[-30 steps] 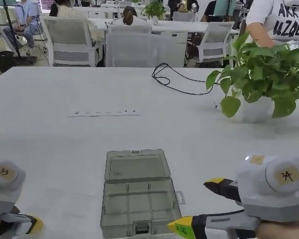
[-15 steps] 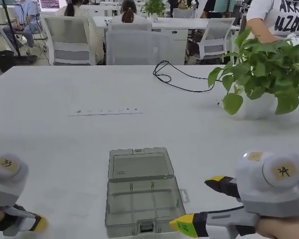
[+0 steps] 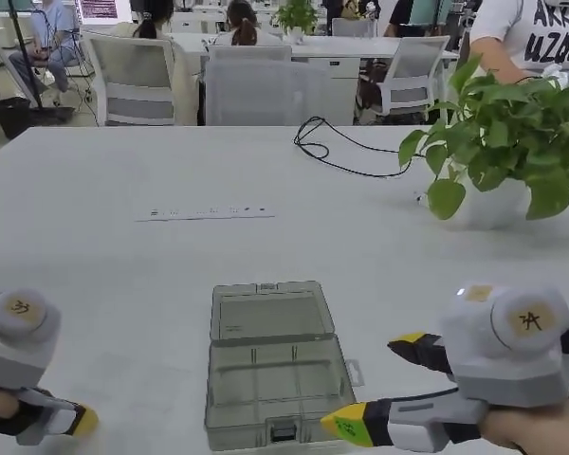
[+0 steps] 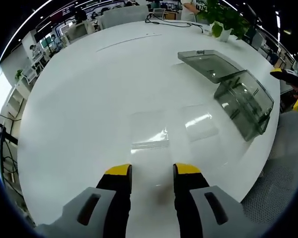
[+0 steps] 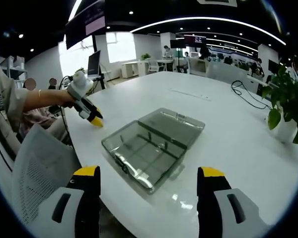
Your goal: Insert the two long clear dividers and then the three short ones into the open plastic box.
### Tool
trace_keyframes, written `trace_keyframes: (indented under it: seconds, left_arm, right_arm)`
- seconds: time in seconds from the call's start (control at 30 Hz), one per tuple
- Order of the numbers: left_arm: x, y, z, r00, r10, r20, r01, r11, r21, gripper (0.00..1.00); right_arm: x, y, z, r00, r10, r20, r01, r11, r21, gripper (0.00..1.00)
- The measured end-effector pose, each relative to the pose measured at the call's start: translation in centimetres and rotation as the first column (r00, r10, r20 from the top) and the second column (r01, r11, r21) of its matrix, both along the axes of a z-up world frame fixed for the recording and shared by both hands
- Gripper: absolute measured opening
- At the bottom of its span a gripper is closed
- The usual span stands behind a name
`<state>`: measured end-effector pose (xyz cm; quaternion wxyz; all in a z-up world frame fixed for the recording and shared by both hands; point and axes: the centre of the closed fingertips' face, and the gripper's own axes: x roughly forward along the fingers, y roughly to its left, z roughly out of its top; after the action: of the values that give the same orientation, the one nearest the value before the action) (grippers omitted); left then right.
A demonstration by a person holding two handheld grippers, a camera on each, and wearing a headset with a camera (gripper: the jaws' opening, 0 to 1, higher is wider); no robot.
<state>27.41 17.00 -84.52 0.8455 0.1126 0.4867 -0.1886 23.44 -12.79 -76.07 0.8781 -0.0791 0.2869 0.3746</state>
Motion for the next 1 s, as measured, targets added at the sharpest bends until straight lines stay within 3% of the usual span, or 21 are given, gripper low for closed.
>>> trace_keyframes:
  seconds: [0.03,0.07,0.1,0.13,0.17,0.2,0.27,0.53,0.67,0.77,0.83,0.93,1.0]
  left_arm:
    - [0.2,0.0,0.0,1.000,0.013,0.005,-0.013,1.000,-0.004,0.31]
    - [0.6,-0.2,0.4,0.999,0.048,0.023,-0.047,0.998,-0.040,0.30]
    - [0.4,-0.1,0.3,0.998,0.068,0.002,-0.068,0.997,-0.047,0.30]
    - [0.3,0.1,0.2,0.999,0.049,0.001,-0.049,0.999,-0.023,0.30]
    - [0.2,0.5,0.2,1.000,0.023,0.004,-0.023,0.999,0.028,0.30]
    - [0.4,0.2,0.4,0.999,0.018,0.030,-0.019,0.999,0.031,0.30]
    - [0.2,0.0,0.6,1.000,0.011,0.030,-0.012,0.999,0.040,0.30]
    - [0.2,-0.8,2.3,0.996,0.056,0.068,-0.055,0.998,-0.023,0.30]
    - [0.2,-1.2,3.7,0.991,0.088,0.105,-0.084,0.996,-0.041,0.30]
    - [0.5,-2.4,5.1,0.982,0.084,0.169,-0.069,0.994,-0.090,0.30]
    - [0.2,-3.0,5.6,0.979,0.084,0.185,-0.067,0.993,-0.099,0.30]
    - [-0.2,-4.6,6.8,0.968,0.071,0.240,-0.042,0.991,-0.124,0.30]
    - [-0.5,-5.2,7.3,0.964,0.079,0.252,-0.044,0.989,-0.141,0.30]
  right_arm:
    - [0.0,0.0,0.0,1.000,-0.001,0.000,0.001,1.000,0.001,0.80]
    - [0.0,0.0,0.1,1.000,-0.002,0.001,0.002,1.000,0.000,0.80]
    - [0.0,-0.1,0.1,1.000,-0.004,0.001,0.004,1.000,-0.001,0.80]
    - [0.0,-0.2,0.1,1.000,-0.006,-0.001,0.006,1.000,-0.002,0.80]
    - [-0.1,-0.2,0.1,1.000,-0.008,-0.002,0.008,1.000,-0.004,0.80]
    - [-0.1,-0.3,0.1,1.000,-0.009,-0.003,0.009,1.000,-0.004,0.79]
    - [-0.1,-0.4,0.1,1.000,-0.010,-0.003,0.010,1.000,-0.005,0.79]
    - [-0.1,-0.5,0.3,1.000,-0.010,-0.002,0.010,1.000,0.000,0.78]
    - [-0.1,-0.4,0.6,1.000,-0.010,0.005,0.010,1.000,0.014,0.76]
    - [0.1,-0.1,1.0,1.000,-0.009,0.020,0.008,0.999,0.034,0.74]
    - [0.2,0.1,1.3,0.999,-0.009,0.031,0.008,0.999,0.049,0.72]
    - [0.6,0.3,1.9,0.999,-0.022,0.045,0.018,0.996,0.083,0.69]
    - [0.8,0.4,2.4,0.998,-0.036,0.056,0.030,0.994,0.109,0.66]
